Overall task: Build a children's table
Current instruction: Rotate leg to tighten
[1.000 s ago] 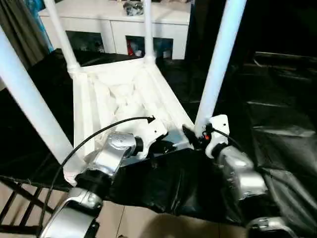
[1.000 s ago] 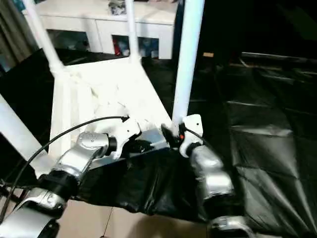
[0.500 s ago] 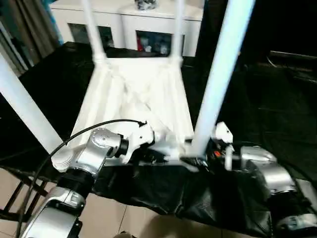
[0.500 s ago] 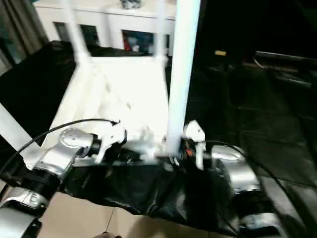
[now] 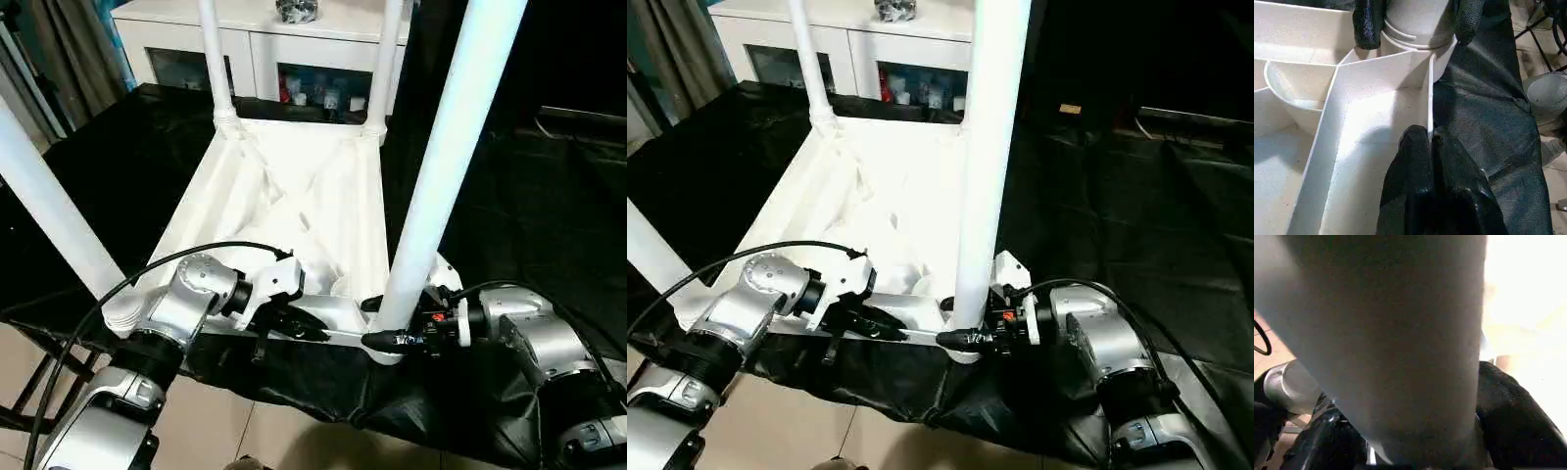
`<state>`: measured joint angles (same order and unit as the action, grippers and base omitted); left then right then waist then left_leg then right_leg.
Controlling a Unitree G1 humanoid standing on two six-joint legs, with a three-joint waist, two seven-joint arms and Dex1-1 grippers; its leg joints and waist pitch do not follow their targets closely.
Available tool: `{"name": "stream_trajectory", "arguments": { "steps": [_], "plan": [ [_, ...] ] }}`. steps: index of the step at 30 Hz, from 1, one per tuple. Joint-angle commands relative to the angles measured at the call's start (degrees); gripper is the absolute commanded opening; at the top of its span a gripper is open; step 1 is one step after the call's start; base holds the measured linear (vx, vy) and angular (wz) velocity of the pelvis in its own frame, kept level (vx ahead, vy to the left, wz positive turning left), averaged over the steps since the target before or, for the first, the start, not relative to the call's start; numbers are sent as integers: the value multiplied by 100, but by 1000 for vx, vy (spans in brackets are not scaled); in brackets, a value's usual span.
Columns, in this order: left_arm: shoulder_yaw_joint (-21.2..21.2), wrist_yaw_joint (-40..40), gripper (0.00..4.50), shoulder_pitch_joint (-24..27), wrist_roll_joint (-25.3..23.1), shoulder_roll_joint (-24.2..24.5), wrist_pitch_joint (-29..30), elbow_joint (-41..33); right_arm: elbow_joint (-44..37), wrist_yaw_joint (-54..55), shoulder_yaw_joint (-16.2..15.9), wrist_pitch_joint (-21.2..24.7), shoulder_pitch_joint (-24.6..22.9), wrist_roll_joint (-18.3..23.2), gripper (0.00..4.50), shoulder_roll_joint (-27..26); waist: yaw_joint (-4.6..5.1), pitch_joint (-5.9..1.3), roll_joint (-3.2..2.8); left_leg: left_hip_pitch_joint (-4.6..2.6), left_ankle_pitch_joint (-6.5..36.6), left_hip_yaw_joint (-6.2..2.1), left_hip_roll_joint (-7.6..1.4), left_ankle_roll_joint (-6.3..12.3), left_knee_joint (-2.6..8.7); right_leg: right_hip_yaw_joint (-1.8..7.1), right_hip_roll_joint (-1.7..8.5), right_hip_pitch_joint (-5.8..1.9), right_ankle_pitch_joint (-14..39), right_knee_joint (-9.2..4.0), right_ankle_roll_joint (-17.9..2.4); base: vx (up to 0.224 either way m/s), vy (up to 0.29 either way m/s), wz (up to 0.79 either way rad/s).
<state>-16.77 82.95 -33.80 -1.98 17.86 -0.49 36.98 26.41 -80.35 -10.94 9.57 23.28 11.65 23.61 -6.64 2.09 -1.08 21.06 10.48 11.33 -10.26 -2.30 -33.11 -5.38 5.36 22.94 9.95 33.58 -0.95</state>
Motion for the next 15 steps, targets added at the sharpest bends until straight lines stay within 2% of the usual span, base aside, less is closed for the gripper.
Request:
{"name": "stream_trajectory", "arguments": {
  "steps": [1,6,9,10,11,12,13,14,15],
  "plan": [
    [-130,-44,0,-101,70,-126,-26,13,-177,-287,-368,214,-48,84,264,-136,-1,-335,61,-72,1021,-130,-364,454,346,302,417,-298,1070,-334,-1327,0,0,0],
    [-37,-316,0,-97,38,-175,65,73,-188,84,-186,175,-135,93,264,-255,-3,-336,48,-73,1030,-133,-371,433,346,305,413,-293,1025,-331,-1333,0,0,0],
    [164,-990,0,-153,3,-336,285,177,51,1350,251,-49,-145,-43,262,-626,26,-292,54,-67,1299,-137,-361,291,368,313,428,-265,1472,-382,-1253,0,0,0],
    [213,-1204,0,-165,-14,-399,334,191,99,1738,373,-89,-163,-75,261,-752,56,-277,59,-92,1532,-158,-349,138,383,311,441,-240,1970,-422,-1136,0,0,0],
    [242,-1341,0,-166,-21,-449,378,185,121,2017,449,-99,-184,-104,258,-843,90,-259,68,-98,1724,-180,-327,66,395,296,444,-250,2446,-471,-977,0,0,0],
    [277,-1539,0,-145,-29,-535,460,152,161,2436,499,-99,-215,-218,247,-954,118,-257,90,-86,1766,-193,-326,31,406,291,451,-260,2681,-499,-839,0,0,0],
    [277,-1539,0,-145,-29,-535,460,152,161,2436,499,-99,-215,-218,247,-954,144,-247,86,-85,1776,-203,-330,18,419,295,447,-249,2753,-511,-786,0,0,0],
    [276,-1865,0,-69,-88,-707,577,35,243,3193,603,-85,-280,-377,242,-1213,191,-243,76,-95,1855,-212,-333,-11,426,298,448,-229,2863,-535,-727,0,0,0],
    [288,-2017,0,-21,-93,-803,658,-39,265,3560,669,-21,-310,-427,238,-1346,219,-232,83,-72,1885,-222,-322,-25,432,285,446,-240,2937,-535,-683,0,0,0]
  ]
}}
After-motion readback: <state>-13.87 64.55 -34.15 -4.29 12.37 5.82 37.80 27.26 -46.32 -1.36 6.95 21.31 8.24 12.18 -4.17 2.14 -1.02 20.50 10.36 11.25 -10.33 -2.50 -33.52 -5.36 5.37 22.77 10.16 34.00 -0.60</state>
